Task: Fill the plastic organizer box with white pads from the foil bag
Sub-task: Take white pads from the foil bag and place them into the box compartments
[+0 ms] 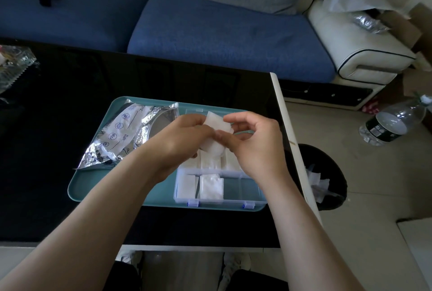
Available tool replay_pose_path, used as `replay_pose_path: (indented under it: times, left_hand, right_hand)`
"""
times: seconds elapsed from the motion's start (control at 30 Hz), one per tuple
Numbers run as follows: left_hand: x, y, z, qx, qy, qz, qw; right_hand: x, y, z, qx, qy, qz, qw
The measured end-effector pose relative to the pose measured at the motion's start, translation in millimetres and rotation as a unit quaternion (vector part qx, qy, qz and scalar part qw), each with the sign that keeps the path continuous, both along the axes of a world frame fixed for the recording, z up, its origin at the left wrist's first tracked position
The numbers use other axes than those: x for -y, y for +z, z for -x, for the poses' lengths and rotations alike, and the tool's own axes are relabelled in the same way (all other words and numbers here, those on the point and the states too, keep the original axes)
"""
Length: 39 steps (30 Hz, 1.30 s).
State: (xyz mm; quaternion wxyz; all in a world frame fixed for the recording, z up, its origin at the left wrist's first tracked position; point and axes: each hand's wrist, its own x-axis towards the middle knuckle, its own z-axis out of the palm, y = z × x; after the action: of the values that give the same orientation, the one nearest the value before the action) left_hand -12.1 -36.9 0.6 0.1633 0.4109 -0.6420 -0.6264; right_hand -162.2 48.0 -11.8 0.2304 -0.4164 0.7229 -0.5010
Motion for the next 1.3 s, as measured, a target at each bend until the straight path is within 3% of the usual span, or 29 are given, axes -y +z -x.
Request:
replay_pose_path:
  times: [0.2, 0.33, 0.47, 0.7, 0.87, 1.13, 1.2, 1.3]
  left_hand:
    - [-3, -1, 2, -0.021, -0.019, -0.073, 0.997]
    - [0, -4, 1, 0.006, 0.000, -0.060, 0.998]
    - [-2, -1, 0, 0.043, -0.041, -0.041, 0.997]
    - [-8, 7, -2, 0.065, -0.098, -0.044, 0.992]
    - [-9, 6, -2, 0.072, -0.071, -0.039, 0.994]
    - [-1, 0, -6, 0.128, -0.010, -0.034, 0.991]
    - [0, -2, -9, 0.149, 0.013, 0.003, 0.989]
    - [0, -7, -16, 0.216, 0.041, 0.135, 0.966]
  right_hand:
    - [1, -4, -11, -0.143, 0.039, -0.005, 0.989]
    - [-3, 1, -19, -0.143, 0.148, -0.095, 0.974]
    - [-2, 2, -22, -0.205, 0.144, -0.142, 0.958]
    - [-3, 0, -23, -0.204, 0.188, -0.190, 0.942]
    - [-2, -4, -26, -0.161, 0.187, -0.173, 0.953]
    - [2, -3, -14, -0.068, 0.089, -0.127, 0.986]
    - [2, -6, -12, -0.050, 0.088, -0.156, 0.983]
    - [1, -13, -16, -0.079, 0.146, -0.249, 0.954]
